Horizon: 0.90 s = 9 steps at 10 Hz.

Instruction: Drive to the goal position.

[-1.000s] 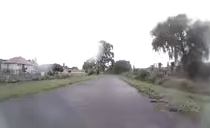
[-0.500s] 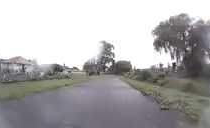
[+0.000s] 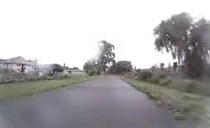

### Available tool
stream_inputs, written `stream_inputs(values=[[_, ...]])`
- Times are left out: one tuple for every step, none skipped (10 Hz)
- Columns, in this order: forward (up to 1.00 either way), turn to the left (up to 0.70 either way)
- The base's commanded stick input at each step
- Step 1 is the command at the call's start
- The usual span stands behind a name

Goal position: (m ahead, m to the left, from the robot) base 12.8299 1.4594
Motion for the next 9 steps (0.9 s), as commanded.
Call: stream_inputs(values=[[0.85,0.0],[0.85,0.0],[0.85,0.0],[0.85,0.0],[0.85,0.0],[0.85,0.0],[0.85,0.0],[0.85,0.0],[0.85,0.0]])
